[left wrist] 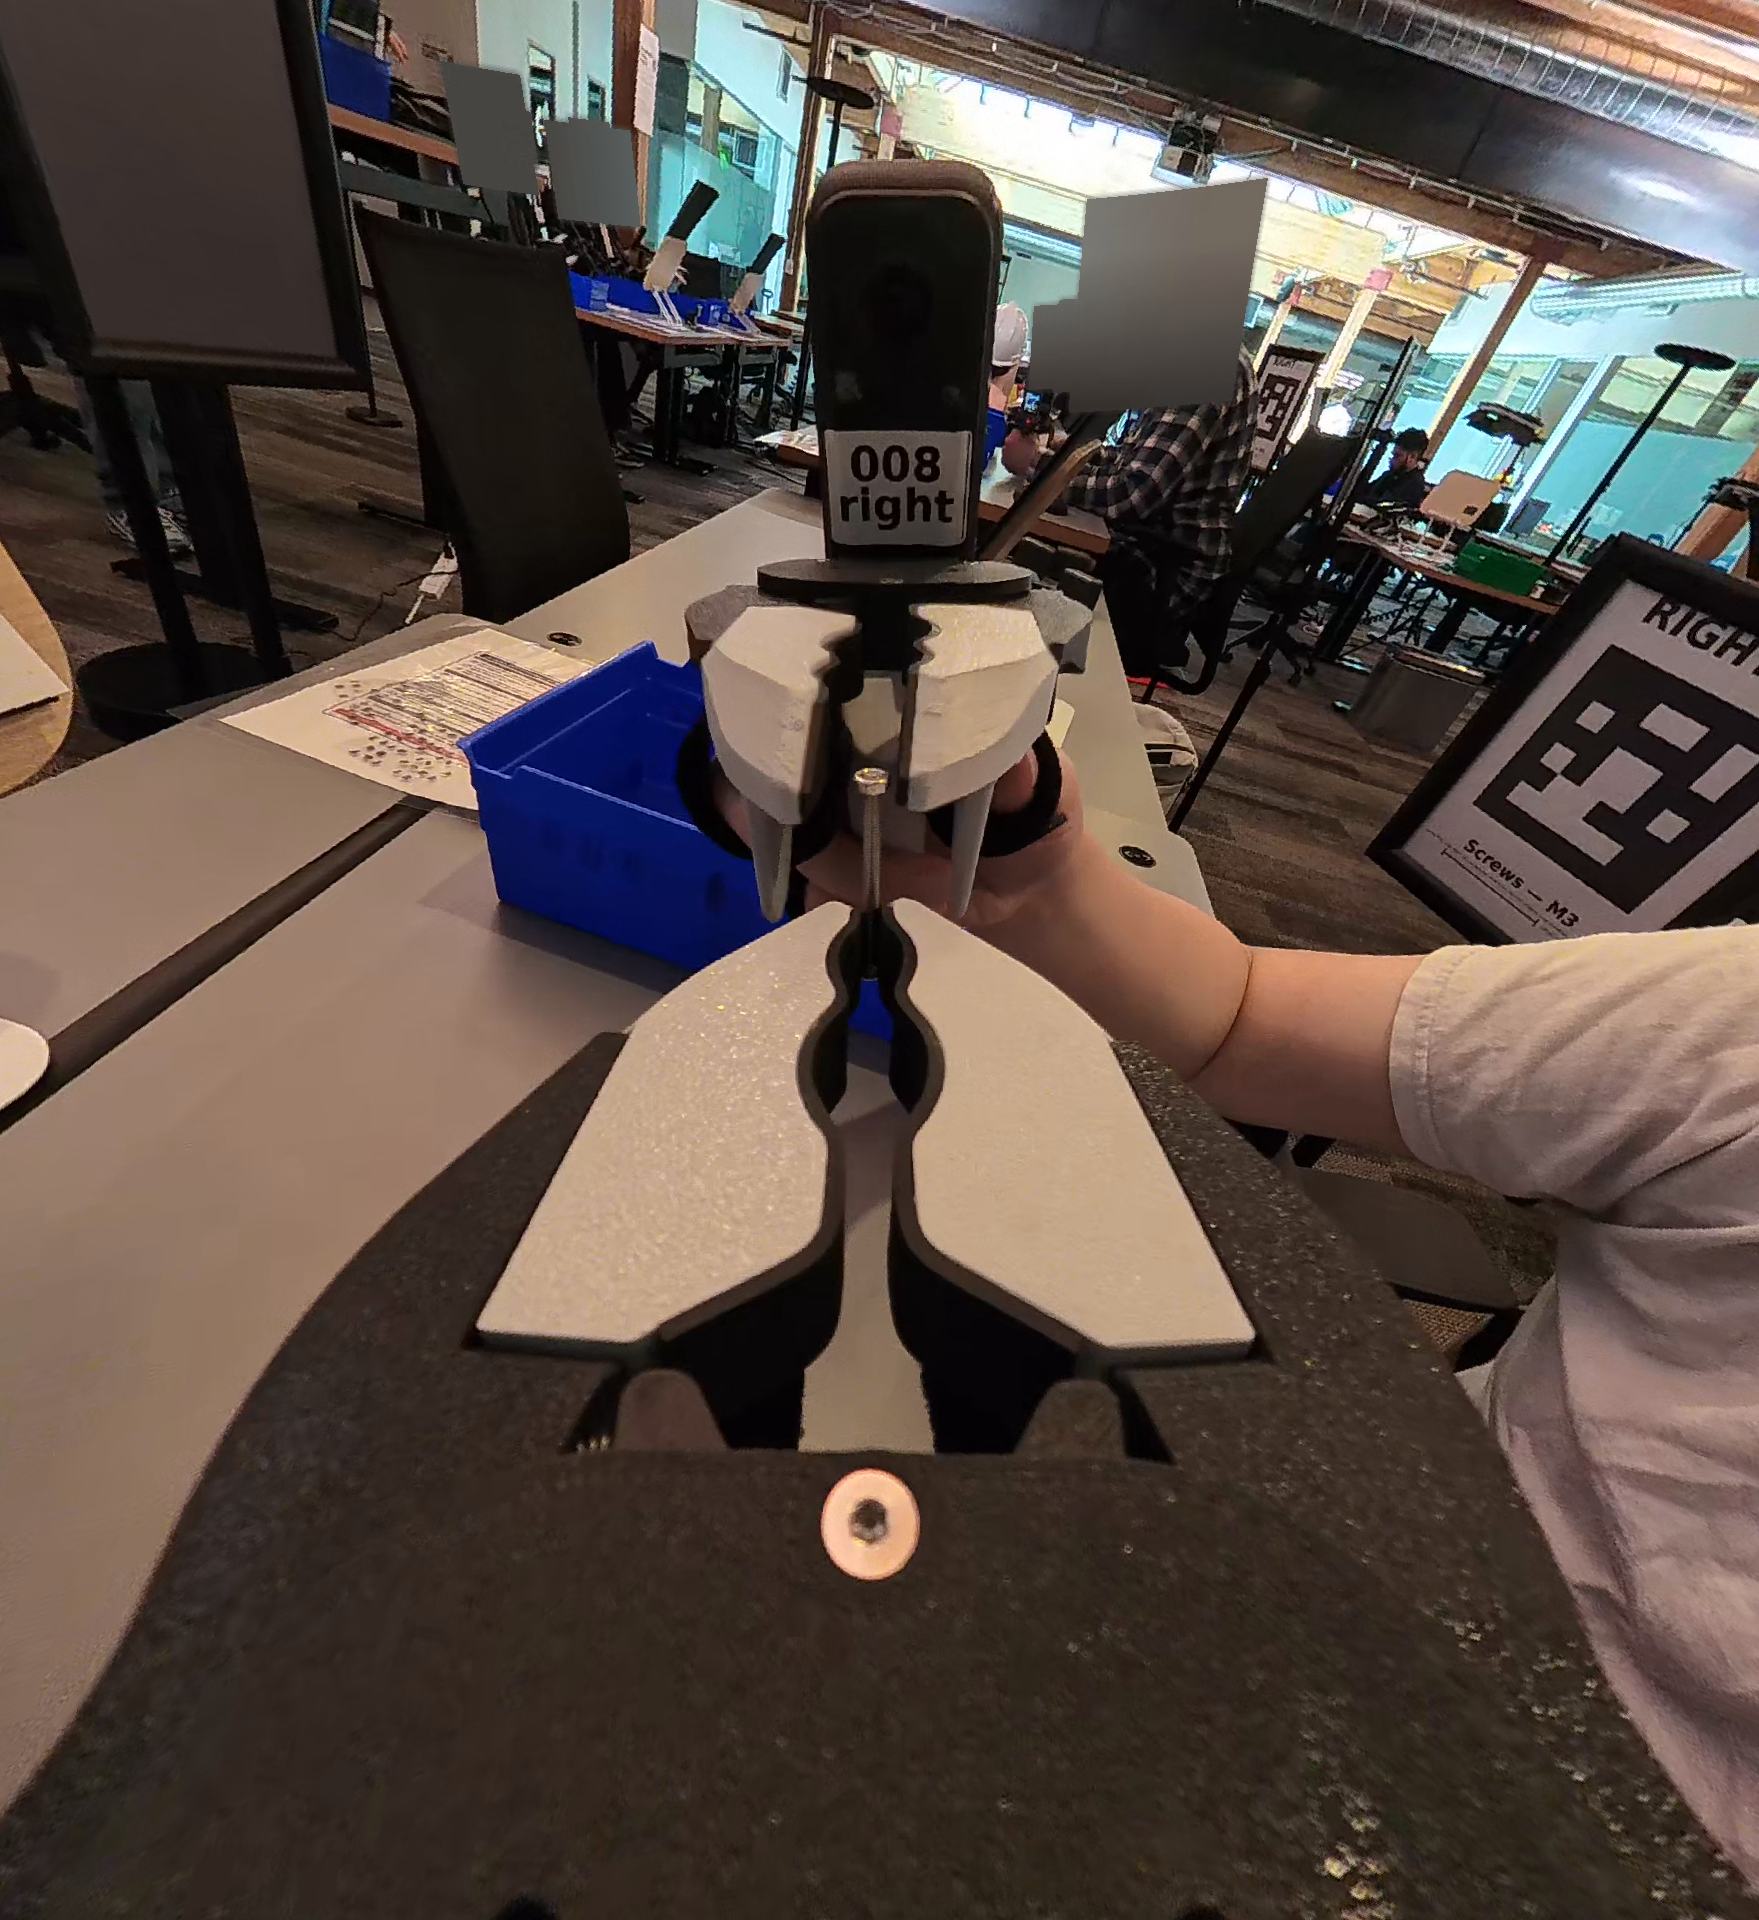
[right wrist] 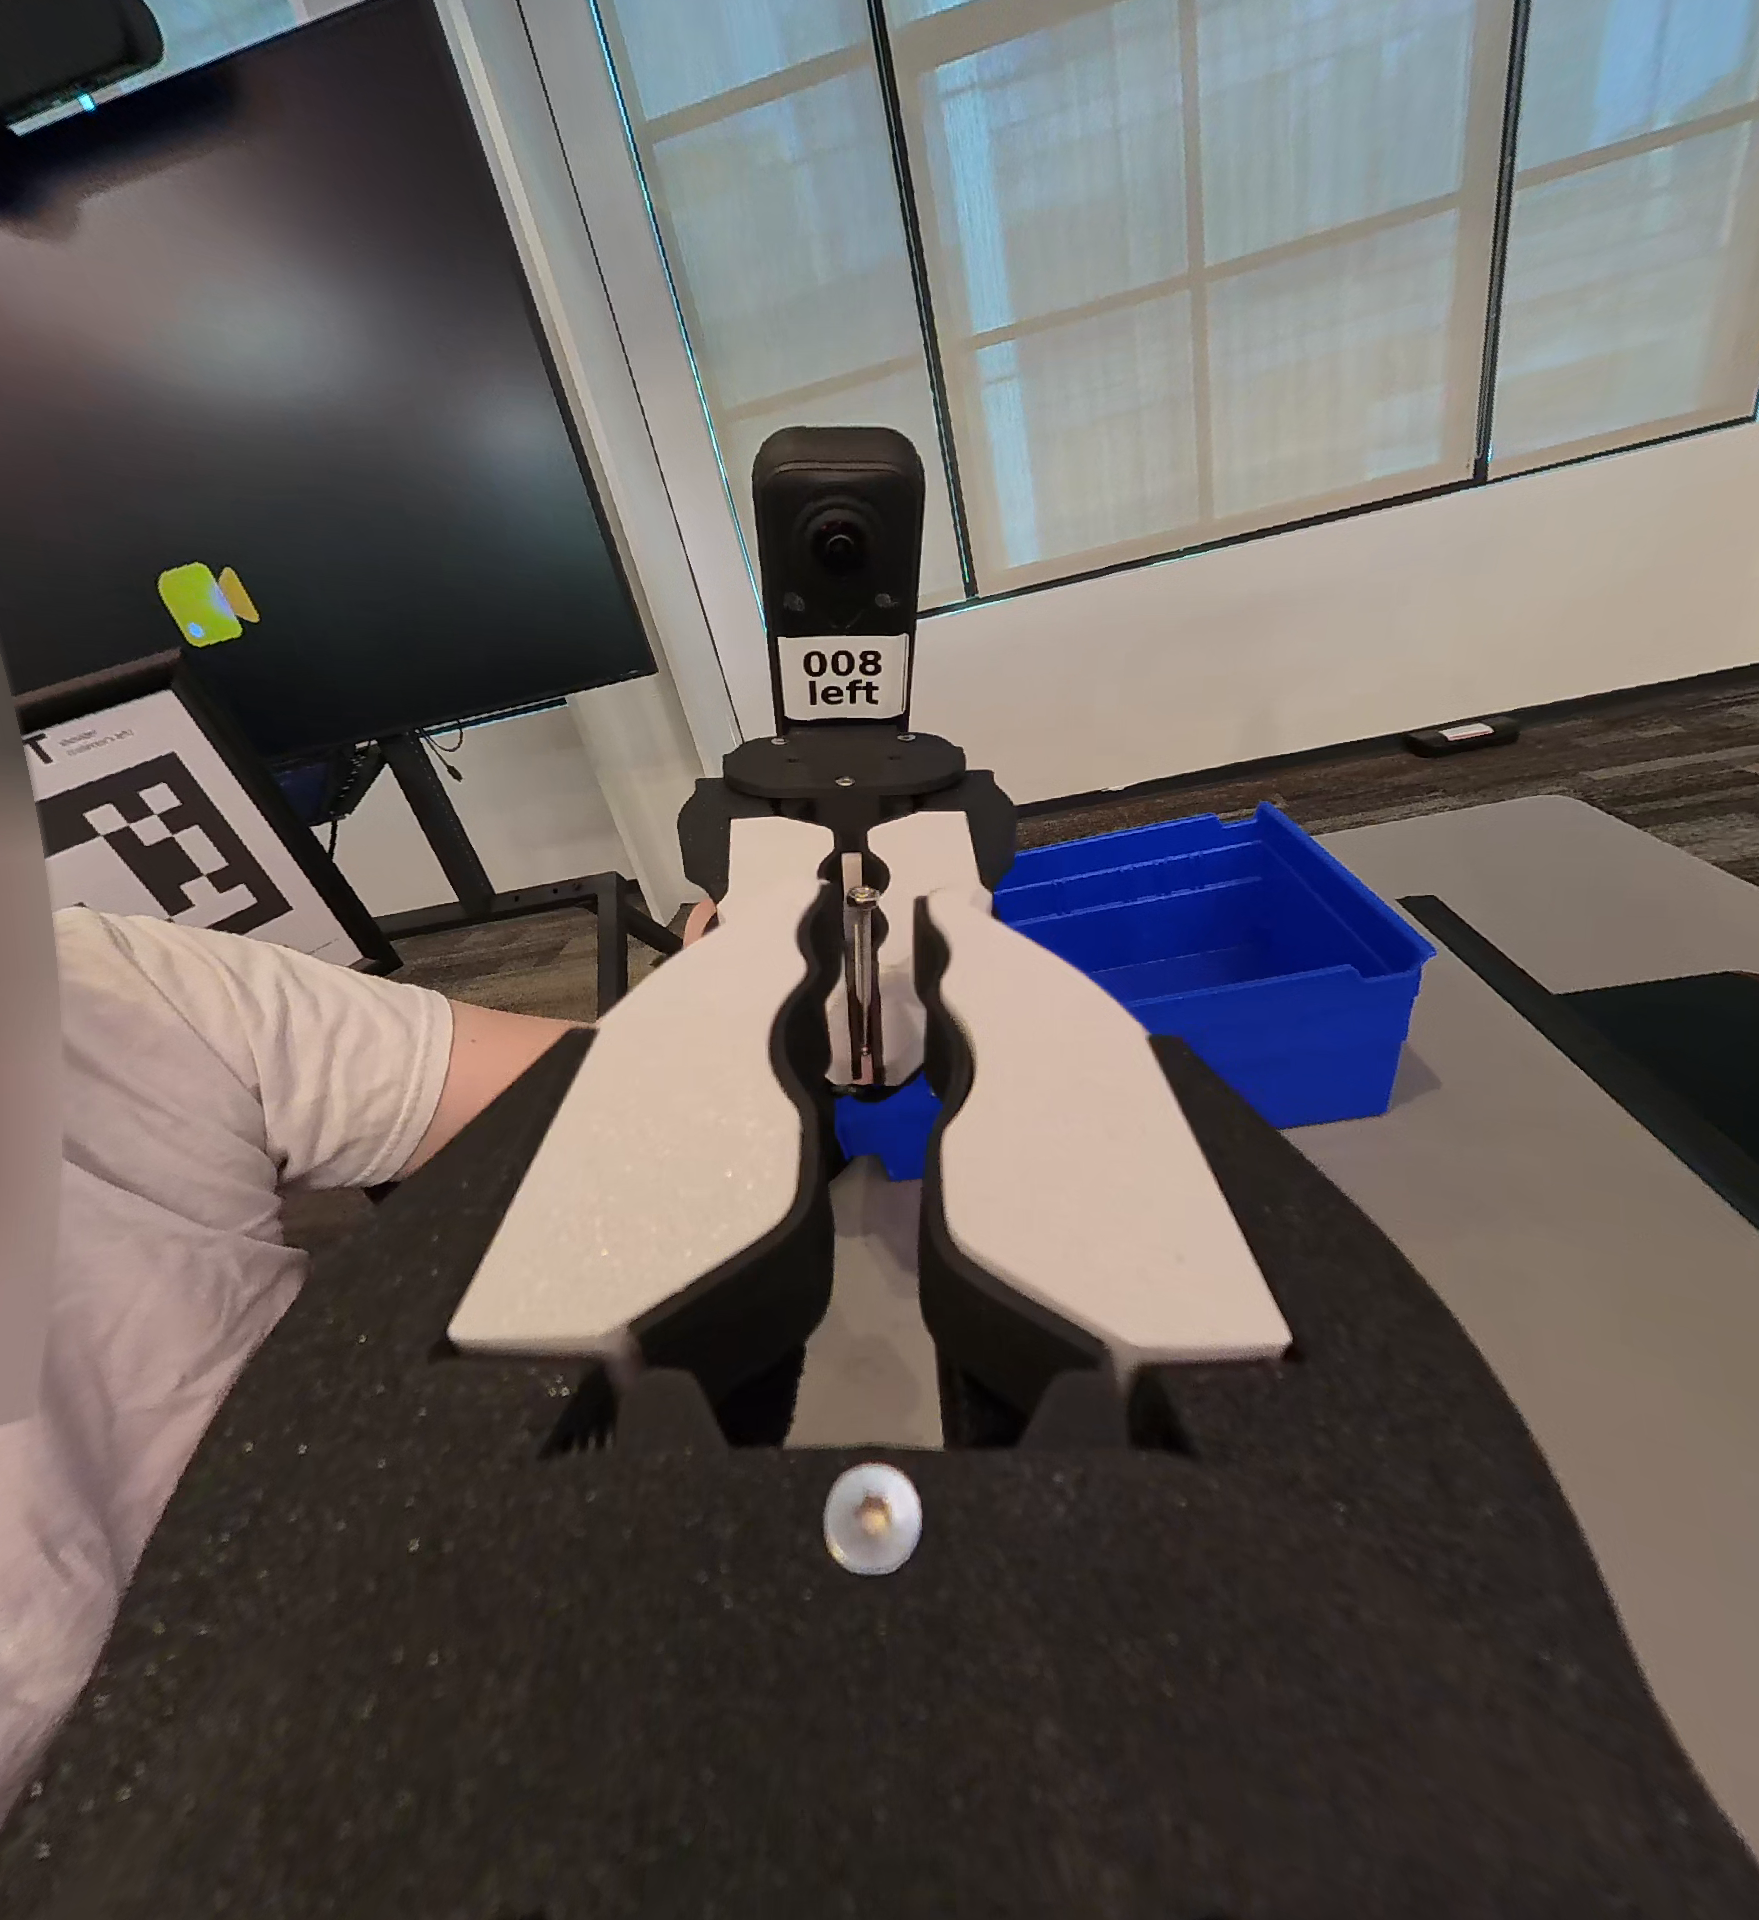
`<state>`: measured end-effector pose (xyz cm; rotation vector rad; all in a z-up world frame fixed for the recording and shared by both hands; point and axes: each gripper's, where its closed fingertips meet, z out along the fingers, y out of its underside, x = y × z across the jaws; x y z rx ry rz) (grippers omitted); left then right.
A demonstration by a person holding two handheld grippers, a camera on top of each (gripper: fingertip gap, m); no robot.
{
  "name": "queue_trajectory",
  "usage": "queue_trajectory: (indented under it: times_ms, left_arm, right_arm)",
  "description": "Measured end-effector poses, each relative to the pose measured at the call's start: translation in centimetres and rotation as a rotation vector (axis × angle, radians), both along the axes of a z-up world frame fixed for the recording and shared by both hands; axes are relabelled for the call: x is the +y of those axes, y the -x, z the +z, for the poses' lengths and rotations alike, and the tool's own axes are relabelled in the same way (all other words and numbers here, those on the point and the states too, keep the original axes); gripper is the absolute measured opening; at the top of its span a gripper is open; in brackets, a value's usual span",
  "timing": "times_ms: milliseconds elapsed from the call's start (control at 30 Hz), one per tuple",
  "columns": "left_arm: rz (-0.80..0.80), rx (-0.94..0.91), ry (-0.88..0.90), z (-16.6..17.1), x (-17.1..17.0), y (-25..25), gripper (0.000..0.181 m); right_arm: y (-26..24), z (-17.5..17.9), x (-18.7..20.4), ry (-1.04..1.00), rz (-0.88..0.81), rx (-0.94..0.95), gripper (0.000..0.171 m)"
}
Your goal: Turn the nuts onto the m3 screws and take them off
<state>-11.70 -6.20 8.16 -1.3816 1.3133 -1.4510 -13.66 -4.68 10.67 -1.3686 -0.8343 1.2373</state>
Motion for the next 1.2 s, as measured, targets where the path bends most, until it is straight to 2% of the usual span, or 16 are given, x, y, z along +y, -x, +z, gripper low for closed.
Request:
queue_trajectory:
  times_ms: [133,267,367,567,733,833,967,1067,1200]
  left_arm:
    - [0.0,-0.004,0.005,0.0,0.1,0.0,0.002]
    - [-0.064,-0.019,0.041,0.3,-0.7,0.1,0.002]
    - [-0.187,-0.039,0.105,0.7,-2.4,0.3,0.002]
    - [-0.537,-0.07,0.287,1.6,-7.3,1.1,0.002]
    - [-0.666,-0.082,0.296,1.5,-9.3,1.4,0.002]
    - [-0.616,-0.078,0.257,1.4,-8.9,1.1,0.002]
    - [-0.493,-0.116,0.213,1.8,-7.2,0.8,0.002]
    - [-0.264,-0.13,0.121,1.6,-4.2,-0.1,0.001]
    - [0.138,-0.075,-0.111,0.5,0.9,-0.4,0.001]
  right_arm:
    - [0.0,0.0,-0.2,-0.005,0.015,0.006,0.005]
    - [0.1,0.2,-0.8,-0.011,0.074,0.027,0.005]
    - [0.2,0.6,-2.3,-0.034,0.197,0.068,0.005]
    - [0.1,1.2,-6.8,-0.122,0.516,0.175,0.005]
    - [0.3,1.0,-8.9,-0.15,0.642,0.191,0.005]
    - [0.4,1.1,-8.6,-0.165,0.597,0.166,0.014]
    - [0.4,1.7,-7.4,-0.205,0.444,0.11,0.027]
    - [0.3,2.2,-5.0,-0.235,0.22,0.065,0.028]
    - [-1.3,2.7,-0.4,-0.253,-0.19,0.008,0.024]
